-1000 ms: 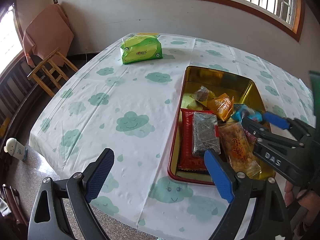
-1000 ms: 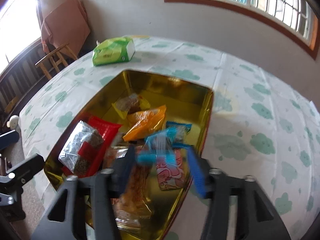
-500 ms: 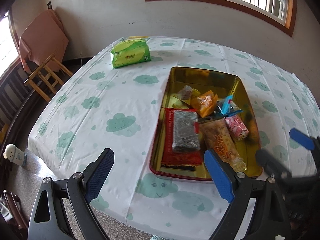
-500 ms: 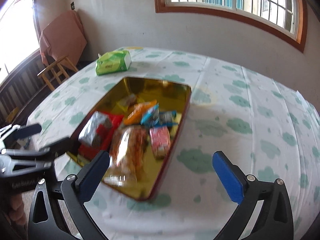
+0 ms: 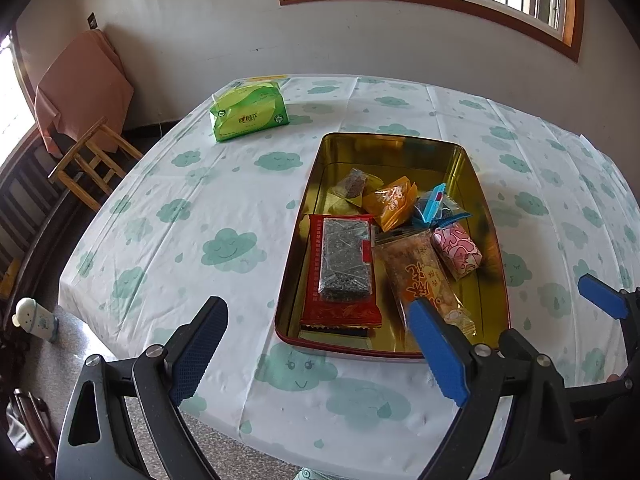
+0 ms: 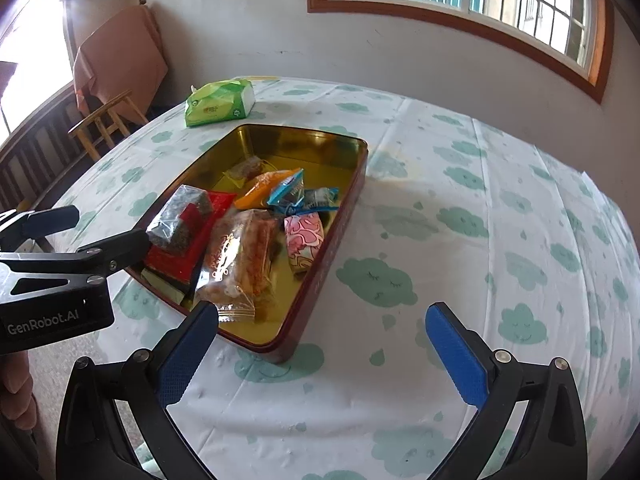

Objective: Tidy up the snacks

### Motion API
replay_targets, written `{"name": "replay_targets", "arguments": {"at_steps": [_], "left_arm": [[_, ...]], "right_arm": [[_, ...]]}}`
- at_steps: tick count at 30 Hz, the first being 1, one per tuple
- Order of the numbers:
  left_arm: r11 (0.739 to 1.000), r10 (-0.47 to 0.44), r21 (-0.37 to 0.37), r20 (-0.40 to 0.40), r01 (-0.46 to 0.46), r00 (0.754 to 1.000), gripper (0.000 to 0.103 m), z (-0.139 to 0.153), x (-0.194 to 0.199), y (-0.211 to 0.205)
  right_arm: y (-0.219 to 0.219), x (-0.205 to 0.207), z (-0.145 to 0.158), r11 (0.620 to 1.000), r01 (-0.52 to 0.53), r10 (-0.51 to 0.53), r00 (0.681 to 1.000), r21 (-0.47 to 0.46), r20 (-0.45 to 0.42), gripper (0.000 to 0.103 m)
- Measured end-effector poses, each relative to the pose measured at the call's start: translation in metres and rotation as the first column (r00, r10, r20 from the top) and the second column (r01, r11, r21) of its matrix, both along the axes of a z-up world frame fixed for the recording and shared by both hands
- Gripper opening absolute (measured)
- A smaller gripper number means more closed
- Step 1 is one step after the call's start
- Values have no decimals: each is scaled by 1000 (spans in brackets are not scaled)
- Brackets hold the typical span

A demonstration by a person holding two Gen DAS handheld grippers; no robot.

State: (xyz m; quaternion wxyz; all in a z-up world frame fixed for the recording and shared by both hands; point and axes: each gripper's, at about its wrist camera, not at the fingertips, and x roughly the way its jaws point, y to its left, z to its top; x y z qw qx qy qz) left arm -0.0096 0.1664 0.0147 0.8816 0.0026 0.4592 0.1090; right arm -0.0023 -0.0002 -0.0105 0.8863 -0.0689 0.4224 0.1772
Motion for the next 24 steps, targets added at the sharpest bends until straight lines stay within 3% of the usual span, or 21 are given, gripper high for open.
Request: {"name": "replay_targets", "arguments": {"at_steps": [24], "left_arm": [[1000, -10, 6, -3, 10, 1000, 90, -1, 3, -8]], "right_arm": [[-2, 6, -8, 999, 11, -12, 1000, -33, -27, 103]]}}
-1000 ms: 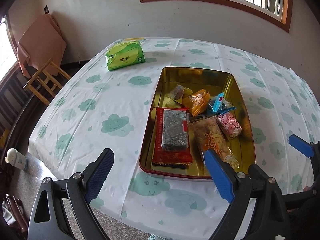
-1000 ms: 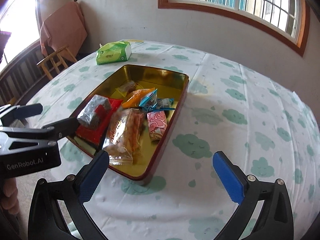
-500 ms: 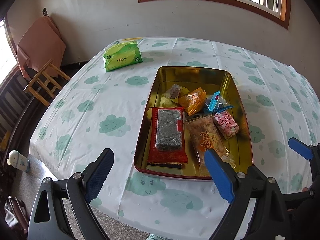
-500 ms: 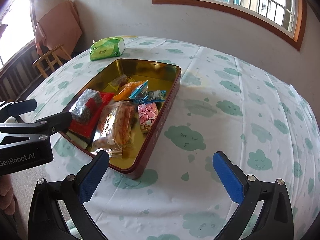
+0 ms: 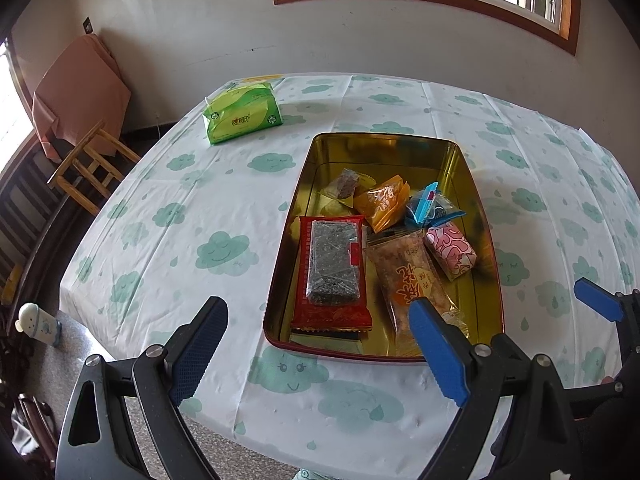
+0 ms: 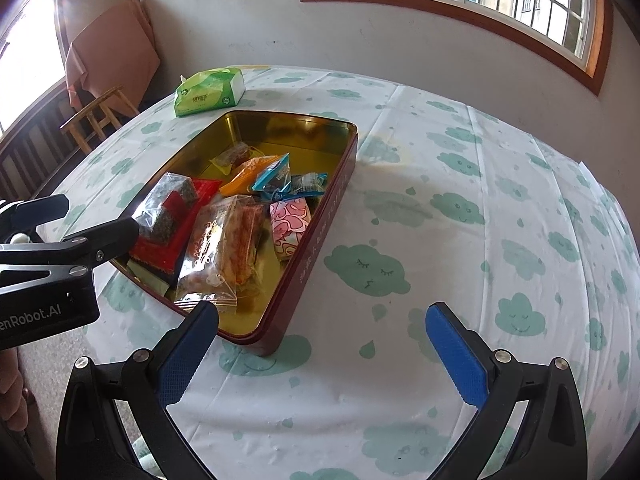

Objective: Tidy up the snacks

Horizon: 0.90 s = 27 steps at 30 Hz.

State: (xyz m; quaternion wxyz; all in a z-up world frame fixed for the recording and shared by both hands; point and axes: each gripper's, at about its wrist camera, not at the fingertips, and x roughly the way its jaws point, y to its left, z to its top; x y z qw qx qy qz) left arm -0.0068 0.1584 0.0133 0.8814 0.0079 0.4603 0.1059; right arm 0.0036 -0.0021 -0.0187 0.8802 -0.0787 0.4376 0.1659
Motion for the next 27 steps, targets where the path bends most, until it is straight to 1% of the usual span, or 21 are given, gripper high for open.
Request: {"name": "replay_targets", "arguments": {"at_steps": [16, 27], "left_arm": [[1000, -11, -10, -4, 11, 1000, 90, -1, 4, -1], [1000, 0, -16, -15, 0, 1000, 90, -2, 7, 0]], "right_arm": [[2, 0, -4, 1000, -14, 14, 1000, -10, -4, 103], [3, 0, -7, 1000, -15, 15, 1000, -15, -10, 103]]}}
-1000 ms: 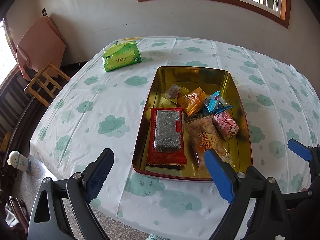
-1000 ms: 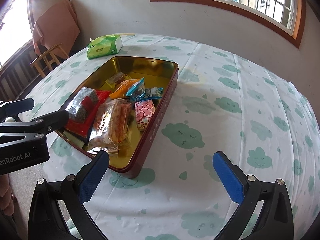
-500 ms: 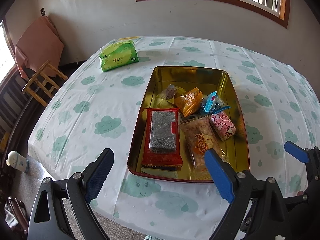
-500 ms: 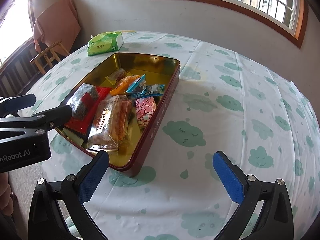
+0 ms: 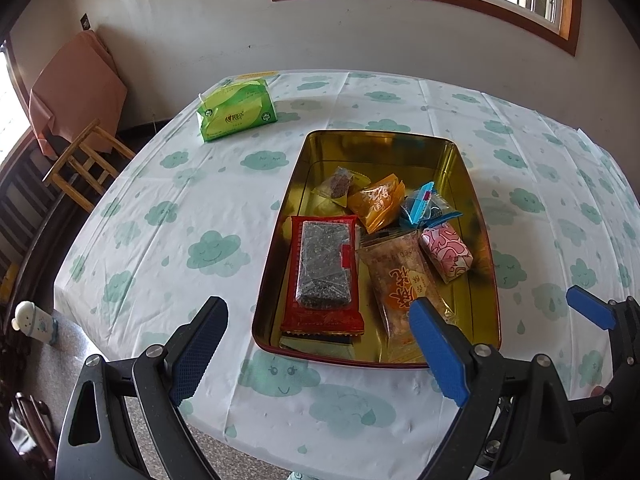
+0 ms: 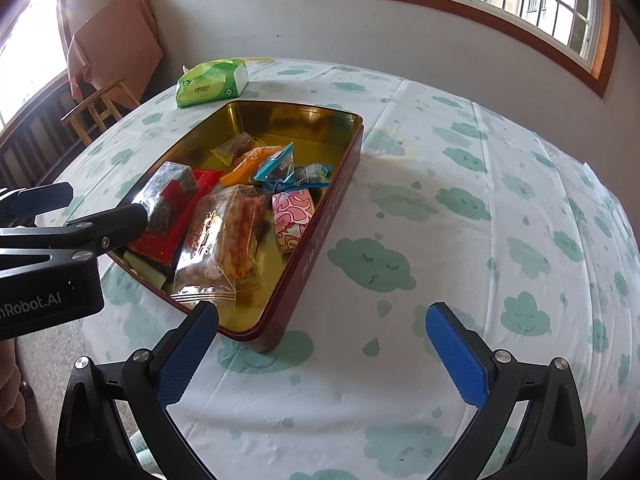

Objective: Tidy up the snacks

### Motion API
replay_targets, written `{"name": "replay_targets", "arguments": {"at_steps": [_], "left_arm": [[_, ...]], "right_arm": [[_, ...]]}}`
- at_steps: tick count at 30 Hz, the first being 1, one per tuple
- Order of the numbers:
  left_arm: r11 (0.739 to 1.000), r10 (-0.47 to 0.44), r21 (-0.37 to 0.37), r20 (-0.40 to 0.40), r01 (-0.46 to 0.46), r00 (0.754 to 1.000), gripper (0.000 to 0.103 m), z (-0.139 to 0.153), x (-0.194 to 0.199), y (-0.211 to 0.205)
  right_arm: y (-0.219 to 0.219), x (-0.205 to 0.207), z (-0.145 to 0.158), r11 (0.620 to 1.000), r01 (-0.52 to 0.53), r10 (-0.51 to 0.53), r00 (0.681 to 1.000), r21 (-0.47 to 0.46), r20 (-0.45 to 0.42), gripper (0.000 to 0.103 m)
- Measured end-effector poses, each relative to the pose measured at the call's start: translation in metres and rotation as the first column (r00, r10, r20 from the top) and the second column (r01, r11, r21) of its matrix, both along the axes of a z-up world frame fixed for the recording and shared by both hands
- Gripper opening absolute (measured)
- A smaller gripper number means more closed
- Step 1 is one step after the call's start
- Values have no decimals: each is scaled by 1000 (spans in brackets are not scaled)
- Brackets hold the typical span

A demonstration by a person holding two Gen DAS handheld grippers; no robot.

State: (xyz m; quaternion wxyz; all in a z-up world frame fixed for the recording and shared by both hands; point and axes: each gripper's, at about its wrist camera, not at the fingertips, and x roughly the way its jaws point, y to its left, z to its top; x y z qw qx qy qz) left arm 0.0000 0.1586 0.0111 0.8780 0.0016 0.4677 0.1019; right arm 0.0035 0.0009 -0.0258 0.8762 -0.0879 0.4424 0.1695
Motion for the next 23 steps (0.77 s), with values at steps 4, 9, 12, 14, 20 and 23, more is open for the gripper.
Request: {"name": "replay_targets", "arguments": {"at_steps": [4, 9, 12, 14, 20, 23], "left_arm": [[1000, 0, 0, -1, 0, 1000, 90, 0, 0, 0], [1000, -2, 0, -1, 2, 1000, 90, -2, 2, 1], [1000, -4, 0, -4, 4, 1000, 90, -2, 2, 0], [1000, -9, -5, -4, 9, 1000, 90, -2, 2, -1], [1000, -24, -12, -2, 24, 1000, 90, -2, 1, -3], [999, -34, -13, -6, 33, 999, 91, -2, 1, -5]], "right_arm": [[0, 0, -2, 1000, -2, 2, 1000, 3, -4, 103], [1, 0, -3, 1000, -2, 2, 1000, 3, -7, 103], [1, 0, -3, 1000, -3, 3, 1000, 3, -8, 103], [1, 0, -3, 1000, -1, 1, 1000, 4, -8, 103], [0, 0, -4, 1000, 1, -1, 1000, 4, -11, 103], [0, 0, -5, 1000, 2, -2, 1000, 5, -11, 103]]}}
